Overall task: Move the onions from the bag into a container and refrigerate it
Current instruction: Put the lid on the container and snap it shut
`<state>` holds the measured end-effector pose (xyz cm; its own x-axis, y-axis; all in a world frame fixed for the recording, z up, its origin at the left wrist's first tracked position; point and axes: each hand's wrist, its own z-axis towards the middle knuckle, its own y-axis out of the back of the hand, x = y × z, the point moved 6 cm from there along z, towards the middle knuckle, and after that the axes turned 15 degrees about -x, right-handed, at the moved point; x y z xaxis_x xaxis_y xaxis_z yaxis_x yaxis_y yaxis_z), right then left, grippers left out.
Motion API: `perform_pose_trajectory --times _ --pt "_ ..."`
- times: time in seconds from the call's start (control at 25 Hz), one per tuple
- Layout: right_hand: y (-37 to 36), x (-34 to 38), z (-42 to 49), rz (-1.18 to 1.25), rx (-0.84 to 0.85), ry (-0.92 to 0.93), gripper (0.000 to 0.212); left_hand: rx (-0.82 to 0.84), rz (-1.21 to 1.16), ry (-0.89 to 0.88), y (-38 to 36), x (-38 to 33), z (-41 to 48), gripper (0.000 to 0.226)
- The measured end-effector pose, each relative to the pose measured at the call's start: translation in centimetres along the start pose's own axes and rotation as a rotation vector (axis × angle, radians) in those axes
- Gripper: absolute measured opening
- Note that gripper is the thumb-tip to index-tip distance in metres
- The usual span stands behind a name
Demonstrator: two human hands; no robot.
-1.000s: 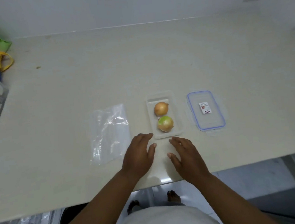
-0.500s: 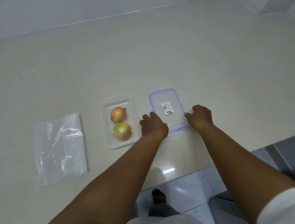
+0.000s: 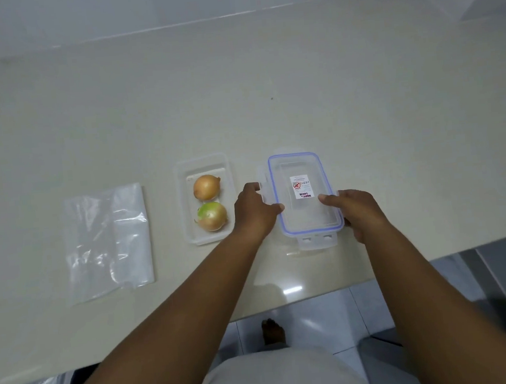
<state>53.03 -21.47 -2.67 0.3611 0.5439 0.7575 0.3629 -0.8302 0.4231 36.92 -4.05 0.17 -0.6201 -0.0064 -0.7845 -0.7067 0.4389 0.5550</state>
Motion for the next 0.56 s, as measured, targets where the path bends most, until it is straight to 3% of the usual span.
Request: perform_pose_trajectory --times 0.32,0.56 --pt "-8.9 6.0 -6.9 -0.076 0.101 0.256 0.041 -0.217 -0.046 0.061 12.0 4.1 2.3 0.066" --pt "-15.1 7.2 -8.2 -0.284 0.037 0.345 0.053 -0.239 0.014 0.137 15.1 7.5 5.7 0.07"
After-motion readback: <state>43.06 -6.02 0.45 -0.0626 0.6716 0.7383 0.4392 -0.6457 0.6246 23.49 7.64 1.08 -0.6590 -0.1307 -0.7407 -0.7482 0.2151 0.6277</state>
